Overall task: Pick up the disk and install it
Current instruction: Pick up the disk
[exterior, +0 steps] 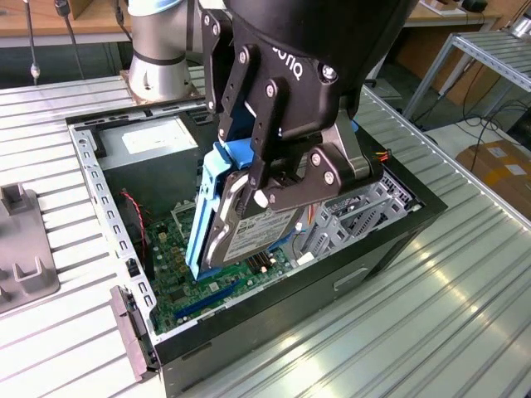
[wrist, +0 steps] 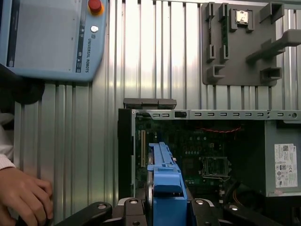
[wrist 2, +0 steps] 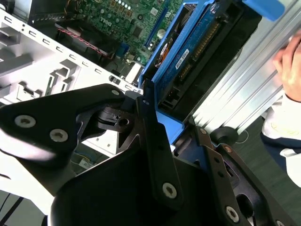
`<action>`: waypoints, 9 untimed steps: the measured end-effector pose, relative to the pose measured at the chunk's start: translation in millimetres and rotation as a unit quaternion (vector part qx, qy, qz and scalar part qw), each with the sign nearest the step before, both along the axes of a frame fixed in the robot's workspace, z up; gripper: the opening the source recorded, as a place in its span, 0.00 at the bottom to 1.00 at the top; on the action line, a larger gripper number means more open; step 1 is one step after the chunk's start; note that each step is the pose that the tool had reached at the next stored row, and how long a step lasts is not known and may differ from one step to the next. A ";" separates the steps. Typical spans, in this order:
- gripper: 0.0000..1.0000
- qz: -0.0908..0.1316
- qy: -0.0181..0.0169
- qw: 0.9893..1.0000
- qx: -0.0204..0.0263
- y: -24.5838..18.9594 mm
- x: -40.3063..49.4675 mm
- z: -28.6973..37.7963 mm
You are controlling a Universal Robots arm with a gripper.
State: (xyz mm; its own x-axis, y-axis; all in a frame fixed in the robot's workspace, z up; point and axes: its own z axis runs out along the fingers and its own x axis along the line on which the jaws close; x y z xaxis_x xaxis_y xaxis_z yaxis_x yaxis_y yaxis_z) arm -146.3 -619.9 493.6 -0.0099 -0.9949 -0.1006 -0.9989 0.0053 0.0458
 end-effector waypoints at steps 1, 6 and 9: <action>0.37 0.000 0.000 1.000 0.000 0.0 1.1 -0.1; 0.37 0.000 0.000 1.000 0.000 0.0 5.4 -0.4; 0.37 0.000 0.000 1.000 0.000 0.0 8.4 -0.6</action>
